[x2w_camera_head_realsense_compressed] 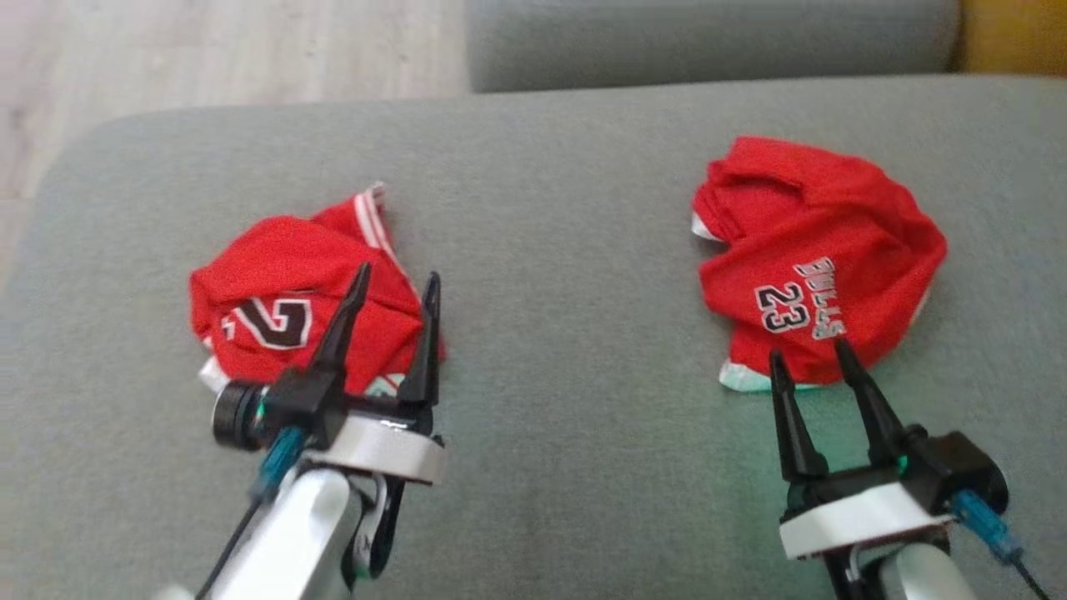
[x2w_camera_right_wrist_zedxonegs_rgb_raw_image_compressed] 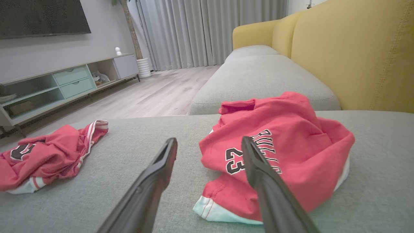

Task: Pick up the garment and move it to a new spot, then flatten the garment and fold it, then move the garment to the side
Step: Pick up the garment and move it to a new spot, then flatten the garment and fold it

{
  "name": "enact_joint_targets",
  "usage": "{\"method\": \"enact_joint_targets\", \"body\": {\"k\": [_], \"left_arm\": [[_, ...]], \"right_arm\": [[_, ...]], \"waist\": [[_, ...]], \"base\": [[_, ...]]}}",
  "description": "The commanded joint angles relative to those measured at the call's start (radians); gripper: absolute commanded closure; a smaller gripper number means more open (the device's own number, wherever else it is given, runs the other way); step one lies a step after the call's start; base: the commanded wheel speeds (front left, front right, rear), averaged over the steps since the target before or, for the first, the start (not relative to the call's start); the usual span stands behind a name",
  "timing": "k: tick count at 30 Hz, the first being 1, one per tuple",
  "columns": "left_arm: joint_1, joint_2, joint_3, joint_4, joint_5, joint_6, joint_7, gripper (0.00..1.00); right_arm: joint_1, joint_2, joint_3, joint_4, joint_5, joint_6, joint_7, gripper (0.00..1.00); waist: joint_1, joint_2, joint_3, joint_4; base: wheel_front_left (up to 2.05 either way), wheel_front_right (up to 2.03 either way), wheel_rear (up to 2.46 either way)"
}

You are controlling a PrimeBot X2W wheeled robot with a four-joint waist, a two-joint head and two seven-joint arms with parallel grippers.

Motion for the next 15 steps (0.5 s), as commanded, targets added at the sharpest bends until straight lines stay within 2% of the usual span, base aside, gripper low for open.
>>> {"method": "enact_joint_targets", "body": {"k": [1, 5, 8, 15], "left_arm": [[-0.011, -0.002, 0.064, -0.061, 0.012, 0.01, -0.009, 0.0], [0.081, -0.04, 0.131, -0.126, 0.056, 0.005, -0.009, 0.0], [0.114, -0.065, 0.16, -0.131, 0.078, -0.023, -0.009, 0.0], [0.103, -0.072, 0.213, -0.119, 0.161, -0.09, -0.009, 0.0]], "right_arm": [[-0.009, -0.005, 0.018, -0.026, -0.009, -0.001, -0.006, 0.0], [0.002, -0.005, 0.001, -0.025, 0.011, -0.001, -0.006, 0.0], [0.006, -0.005, -0.003, -0.023, 0.009, -0.001, -0.006, 0.0], [-0.014, -0.005, -0.001, 0.016, -0.03, -0.001, -0.006, 0.0]], "waist": [[0.0003, -0.0001, -0.027, 0.031], [0.0003, -0.0001, -0.027, 0.04], [0.0003, -0.0001, -0.029, 0.043], [0.0003, -0.0001, -0.004, 0.044]], "base": [[0.0, 0.0, 0.0], [0.0, 0.0, 0.0], [0.0, 0.0, 0.0], [0.0, 0.0, 0.0]]}}
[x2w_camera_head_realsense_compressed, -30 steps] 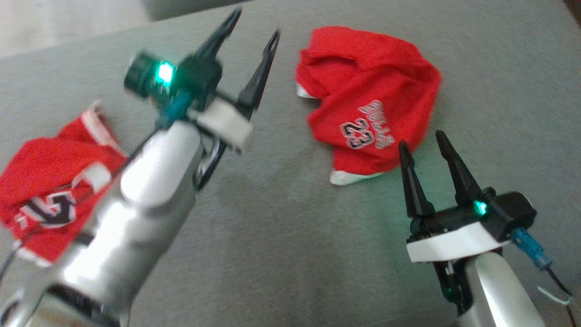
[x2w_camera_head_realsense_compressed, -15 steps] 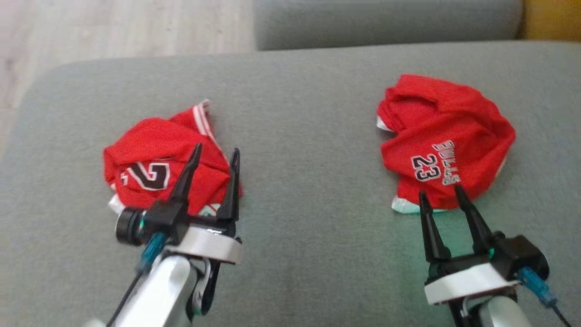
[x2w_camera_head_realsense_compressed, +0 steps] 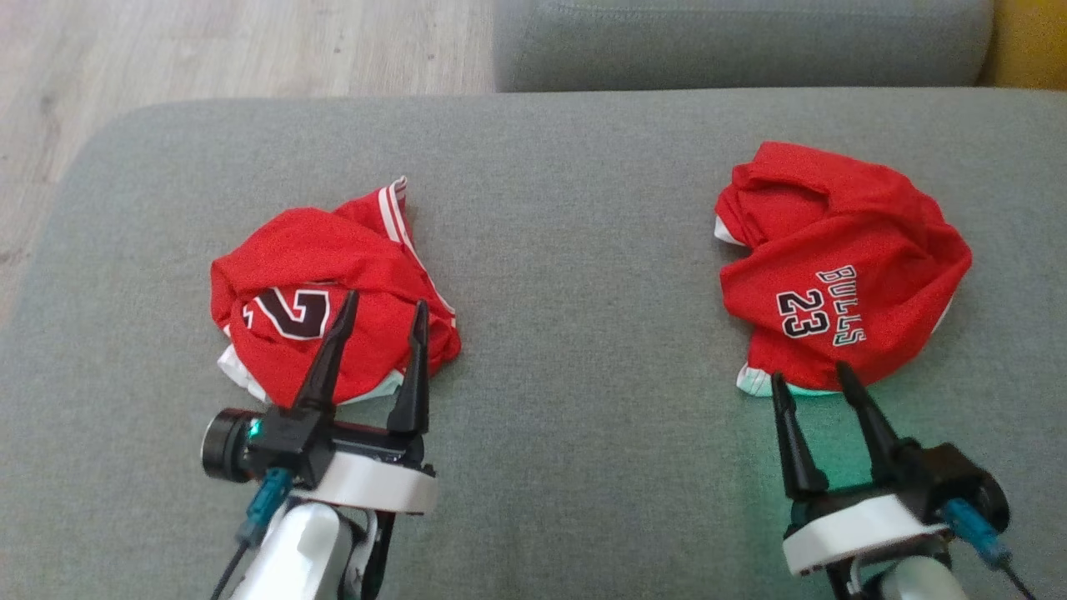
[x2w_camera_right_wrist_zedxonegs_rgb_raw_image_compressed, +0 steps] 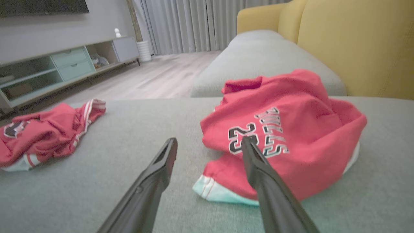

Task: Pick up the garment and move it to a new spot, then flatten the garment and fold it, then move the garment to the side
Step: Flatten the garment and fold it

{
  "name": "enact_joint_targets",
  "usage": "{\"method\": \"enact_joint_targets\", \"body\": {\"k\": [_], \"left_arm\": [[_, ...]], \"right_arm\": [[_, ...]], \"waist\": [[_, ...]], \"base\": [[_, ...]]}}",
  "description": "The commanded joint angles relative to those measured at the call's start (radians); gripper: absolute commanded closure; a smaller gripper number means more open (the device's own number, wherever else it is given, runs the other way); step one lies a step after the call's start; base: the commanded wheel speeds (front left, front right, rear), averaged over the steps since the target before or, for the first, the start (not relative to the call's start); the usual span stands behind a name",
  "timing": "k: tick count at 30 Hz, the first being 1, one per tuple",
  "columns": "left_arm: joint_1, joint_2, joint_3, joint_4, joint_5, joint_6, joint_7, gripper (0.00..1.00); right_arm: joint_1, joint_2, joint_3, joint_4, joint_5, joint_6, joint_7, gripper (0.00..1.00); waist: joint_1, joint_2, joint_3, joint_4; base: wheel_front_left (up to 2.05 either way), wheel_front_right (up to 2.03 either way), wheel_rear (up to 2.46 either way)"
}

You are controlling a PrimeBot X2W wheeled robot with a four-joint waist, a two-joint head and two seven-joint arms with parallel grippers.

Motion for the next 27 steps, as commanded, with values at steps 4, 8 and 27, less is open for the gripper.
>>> {"method": "enact_joint_targets", "body": {"k": [4, 8, 27], "left_arm": [[-0.046, -0.019, 0.071, -0.01, 0.017, -0.019, -0.009, 0.0], [-0.047, -0.037, 0.089, -0.003, 0.034, -0.039, -0.009, 0.0], [-0.052, -0.065, 0.186, -0.019, 0.108, -0.095, -0.01, 0.0]], "right_arm": [[-0.073, -0.006, 0.027, 0.08, -0.056, -0.001, 0.013, 0.0], [-0.131, -0.006, 0.047, 0.181, -0.097, -0.001, 0.063, 0.0], [-0.249, -0.006, 0.061, 0.462, -0.053, -0.001, 0.068, 1.0]], "waist": [[0.0, 0.0, 0.027, 0.003], [0.0, 0.0, 0.048, 0.009], [0.0, 0.0, 0.082, 0.014]], "base": [[0.0, 0.0, 0.0], [0.0, 0.0, 0.0], [0.0, 0.0, 0.0]]}}
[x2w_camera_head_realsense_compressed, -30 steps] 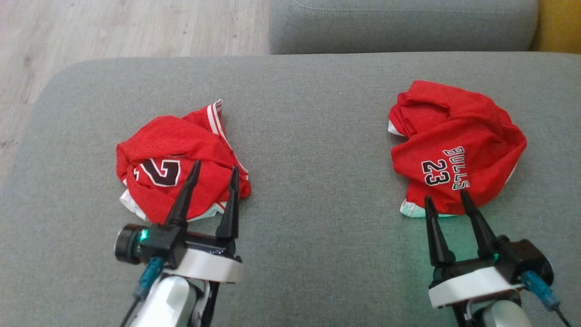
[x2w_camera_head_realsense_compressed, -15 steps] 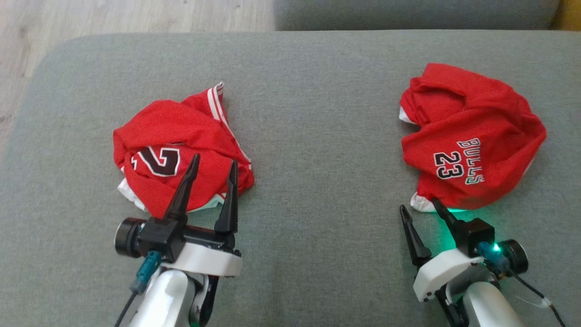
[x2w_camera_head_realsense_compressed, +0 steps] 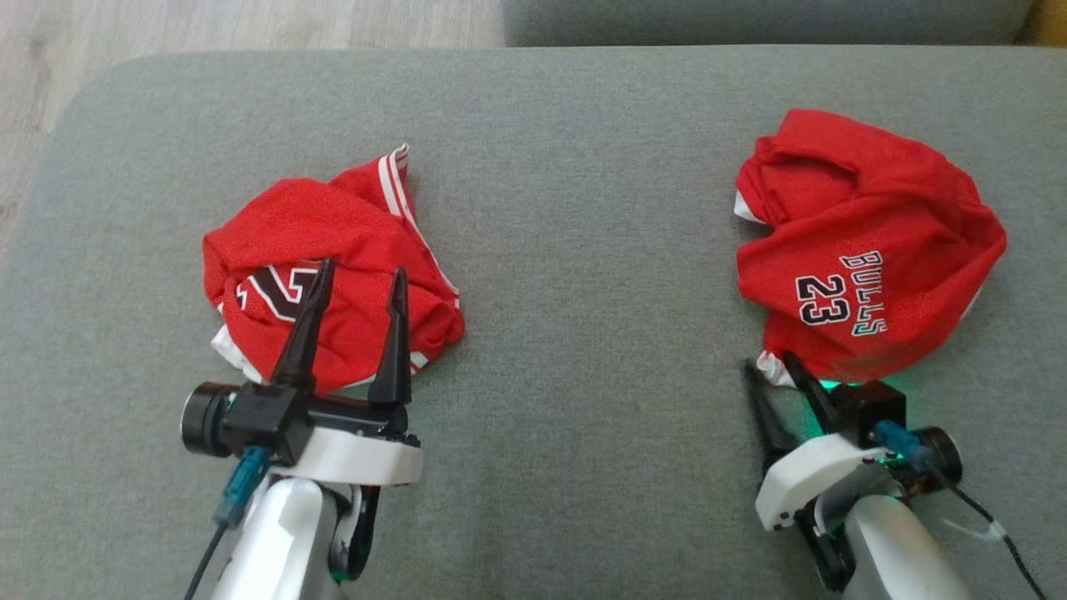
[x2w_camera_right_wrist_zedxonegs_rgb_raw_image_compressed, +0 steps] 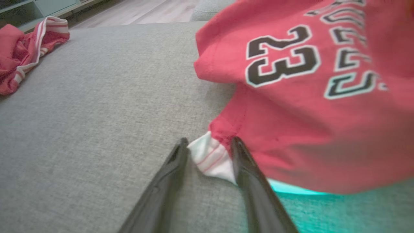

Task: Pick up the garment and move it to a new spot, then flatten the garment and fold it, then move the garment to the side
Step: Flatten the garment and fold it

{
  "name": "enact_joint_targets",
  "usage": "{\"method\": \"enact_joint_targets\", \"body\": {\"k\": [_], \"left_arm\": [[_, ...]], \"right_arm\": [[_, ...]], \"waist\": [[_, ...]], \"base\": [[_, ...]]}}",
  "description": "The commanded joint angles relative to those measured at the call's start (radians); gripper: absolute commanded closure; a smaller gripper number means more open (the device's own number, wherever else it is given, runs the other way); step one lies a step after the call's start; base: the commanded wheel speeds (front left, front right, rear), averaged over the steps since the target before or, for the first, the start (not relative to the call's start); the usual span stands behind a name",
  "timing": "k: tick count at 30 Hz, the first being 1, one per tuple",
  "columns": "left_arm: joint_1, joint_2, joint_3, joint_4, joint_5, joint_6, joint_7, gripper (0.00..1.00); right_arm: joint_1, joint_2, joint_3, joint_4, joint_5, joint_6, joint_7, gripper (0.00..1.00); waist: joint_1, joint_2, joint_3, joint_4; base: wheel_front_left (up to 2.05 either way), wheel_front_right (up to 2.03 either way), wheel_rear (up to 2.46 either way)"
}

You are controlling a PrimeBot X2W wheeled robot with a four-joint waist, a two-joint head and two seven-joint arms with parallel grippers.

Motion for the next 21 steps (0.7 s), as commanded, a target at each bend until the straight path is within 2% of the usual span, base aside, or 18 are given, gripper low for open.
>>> {"method": "enact_joint_targets", "body": {"k": [1, 7, 11, 16, 18, 21], "left_arm": [[-0.027, 0.003, 0.038, -0.03, 0.011, -0.003, -0.01, 0.0], [-0.013, -0.003, 0.039, -0.021, 0.014, -0.011, -0.01, 0.0], [0.002, -0.006, 0.038, -0.015, 0.015, -0.014, -0.01, 0.0], [0.023, -0.009, 0.037, -0.014, 0.005, -0.015, -0.01, 0.0], [0.031, -0.01, 0.036, -0.016, -0.003, -0.016, -0.01, 0.0], [0.047, -0.01, 0.029, -0.015, -0.018, -0.015, -0.01, 0.0]], "right_arm": [[0.005, -0.005, 0.024, 0.026, 0.01, -0.001, 0.001, 1.0], [0.007, -0.005, 0.016, 0.002, 0.037, -0.001, -0.047, 1.0], [0.012, -0.005, 0.044, -0.07, 0.054, -0.001, -0.062, 1.0], [-0.009, -0.005, 0.128, -0.194, 0.058, -0.001, -0.06, 1.0], [-0.039, -0.005, 0.175, -0.232, 0.056, -0.001, -0.033, 1.0], [-0.156, -0.005, 0.26, -0.281, 0.116, -0.001, 0.046, 1.0]], "waist": [[0.0, 0.0, -0.008, -0.006], [0.0, 0.0, -0.043, -0.013], [0.0, 0.0, -0.083, -0.012], [0.0, 0.0, -0.124, 0.007], [0.0, 0.0, -0.137, 0.019], [0.0, 0.0, -0.159, 0.046]], "base": [[0.0, 0.0, 0.0], [0.0, 0.0, 0.0], [0.0, 0.0, 0.0], [0.0, 0.0, 0.0], [0.0, 0.0, 0.0], [0.0, 0.0, 0.0]]}}
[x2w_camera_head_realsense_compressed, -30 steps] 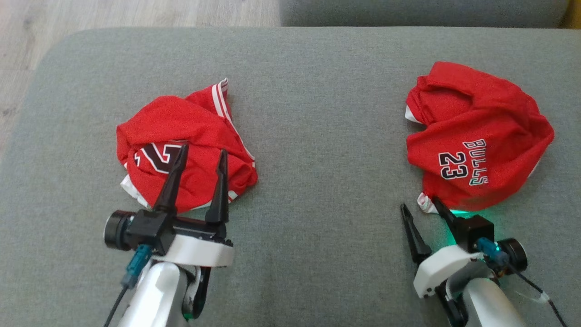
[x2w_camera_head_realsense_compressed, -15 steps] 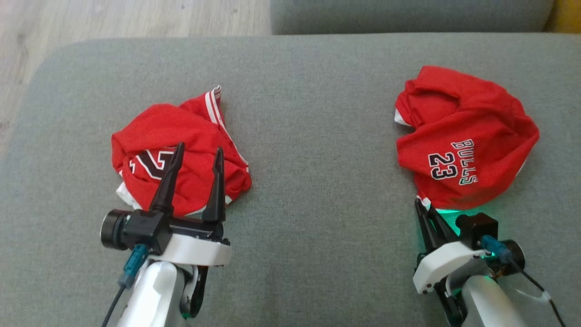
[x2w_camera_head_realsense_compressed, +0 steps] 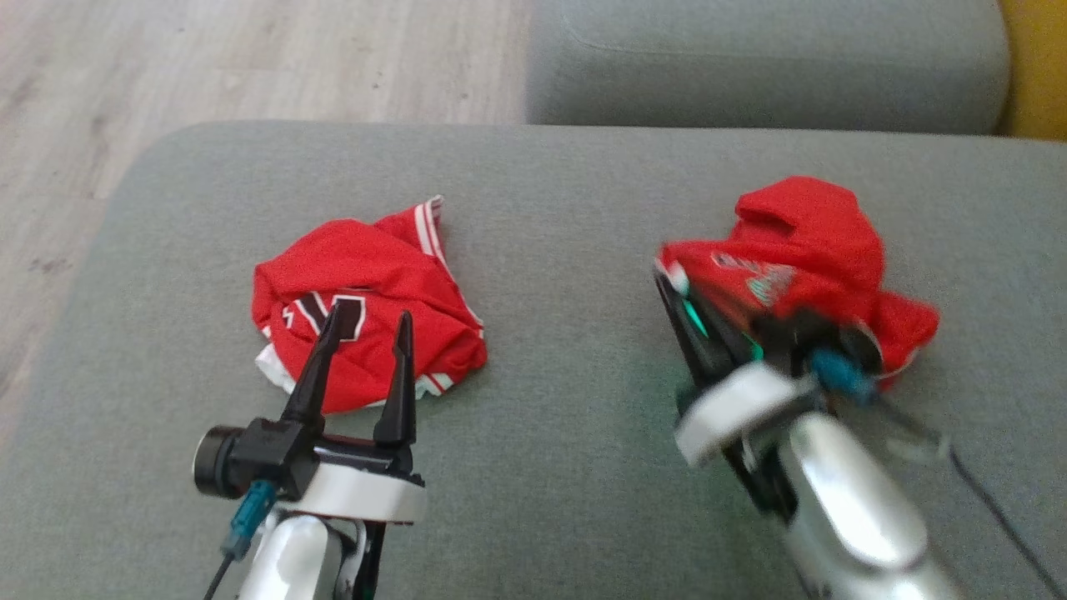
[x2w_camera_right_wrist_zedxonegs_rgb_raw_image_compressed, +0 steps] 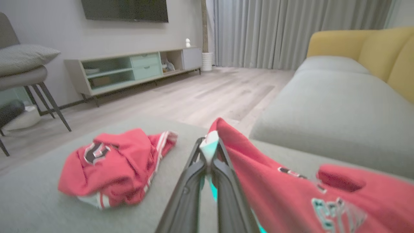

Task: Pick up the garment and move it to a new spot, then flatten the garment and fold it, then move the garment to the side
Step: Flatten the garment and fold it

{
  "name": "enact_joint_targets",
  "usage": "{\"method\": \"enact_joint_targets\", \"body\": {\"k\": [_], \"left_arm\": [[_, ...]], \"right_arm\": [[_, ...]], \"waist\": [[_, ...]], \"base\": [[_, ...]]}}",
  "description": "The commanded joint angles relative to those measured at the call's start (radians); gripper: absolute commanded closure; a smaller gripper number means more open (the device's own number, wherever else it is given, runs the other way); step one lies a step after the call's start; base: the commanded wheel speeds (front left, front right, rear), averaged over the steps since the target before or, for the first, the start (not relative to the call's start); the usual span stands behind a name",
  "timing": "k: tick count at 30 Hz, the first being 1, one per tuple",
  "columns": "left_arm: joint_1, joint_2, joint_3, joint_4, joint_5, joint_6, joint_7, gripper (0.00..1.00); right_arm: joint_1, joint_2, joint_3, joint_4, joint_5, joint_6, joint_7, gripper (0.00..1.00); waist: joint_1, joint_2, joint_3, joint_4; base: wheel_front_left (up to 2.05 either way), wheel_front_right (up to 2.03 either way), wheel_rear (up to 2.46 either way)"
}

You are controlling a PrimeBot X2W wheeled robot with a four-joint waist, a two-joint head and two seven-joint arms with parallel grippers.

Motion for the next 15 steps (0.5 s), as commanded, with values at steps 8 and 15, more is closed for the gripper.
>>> {"method": "enact_joint_targets", "body": {"k": [8, 15], "left_arm": [[0.016, 0.0, 0.019, -0.016, -0.023, 0.015, -0.01, 0.0], [0.021, -0.001, 0.039, -0.033, -0.009, 0.011, -0.01, 0.0]], "right_arm": [[-0.396, -0.001, -0.066, -0.046, 0.218, -0.001, -0.02, 1.0], [-0.33, -0.001, -0.313, -0.027, 0.236, -0.001, -0.031, 1.0]], "waist": [[0.0001, 0.0, -0.057, 0.037], [0.0001, 0.0, -0.046, -0.042]], "base": [[0.0, 0.0, 0.0], [0.0, 0.0, 0.0]]}}
